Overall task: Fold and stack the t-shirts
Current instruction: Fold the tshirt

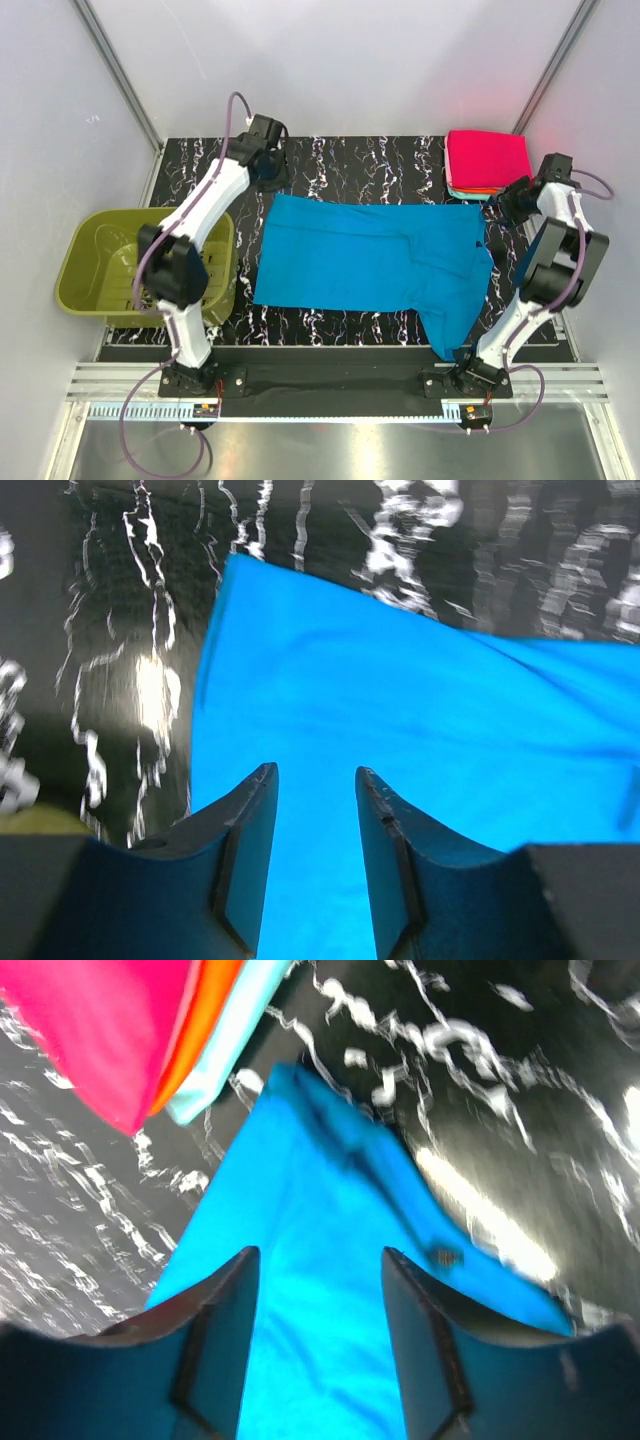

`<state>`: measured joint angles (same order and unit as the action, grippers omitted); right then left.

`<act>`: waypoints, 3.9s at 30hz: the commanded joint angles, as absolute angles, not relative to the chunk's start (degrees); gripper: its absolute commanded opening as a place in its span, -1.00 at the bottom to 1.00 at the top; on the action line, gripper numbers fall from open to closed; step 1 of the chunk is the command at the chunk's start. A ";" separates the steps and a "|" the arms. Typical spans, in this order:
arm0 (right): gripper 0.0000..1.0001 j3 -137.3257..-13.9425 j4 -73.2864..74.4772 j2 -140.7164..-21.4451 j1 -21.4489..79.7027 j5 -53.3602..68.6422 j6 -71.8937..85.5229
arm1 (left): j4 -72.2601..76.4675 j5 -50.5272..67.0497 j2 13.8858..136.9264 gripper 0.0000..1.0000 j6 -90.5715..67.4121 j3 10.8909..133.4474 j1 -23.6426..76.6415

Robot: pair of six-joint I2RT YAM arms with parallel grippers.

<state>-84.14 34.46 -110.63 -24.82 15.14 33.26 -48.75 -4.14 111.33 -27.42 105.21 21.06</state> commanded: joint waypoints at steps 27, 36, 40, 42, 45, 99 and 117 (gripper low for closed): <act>0.19 -58.28 44.56 -73.92 -10.28 10.80 36.91 | -62.40 -17.49 74.27 -0.05 -96.47 60.74 43.69; 0.19 -57.31 42.28 -75.67 -10.28 12.12 36.48 | -53.35 -11.34 76.37 -0.02 -109.41 51.24 37.18; 0.19 -57.13 41.40 -76.29 -10.28 13.01 36.21 | -53.70 -9.85 81.02 -0.08 -112.06 52.12 37.35; 0.18 -57.22 41.22 -76.20 -10.28 12.92 36.04 | -53.96 -10.89 82.17 -0.12 -112.67 53.08 37.61; 0.19 -57.57 41.13 -76.38 -10.28 12.92 35.60 | -56.59 -14.84 83.14 -0.15 -114.33 55.98 38.76; 0.19 -57.66 42.89 -71.89 -10.28 12.83 33.49 | -82.34 -19.33 79.36 0.37 -114.25 75.21 41.29; 0.18 -56.43 43.07 -70.05 -10.28 12.31 33.75 | -65.50 -12.57 85.78 0.14 -123.75 58.82 51.59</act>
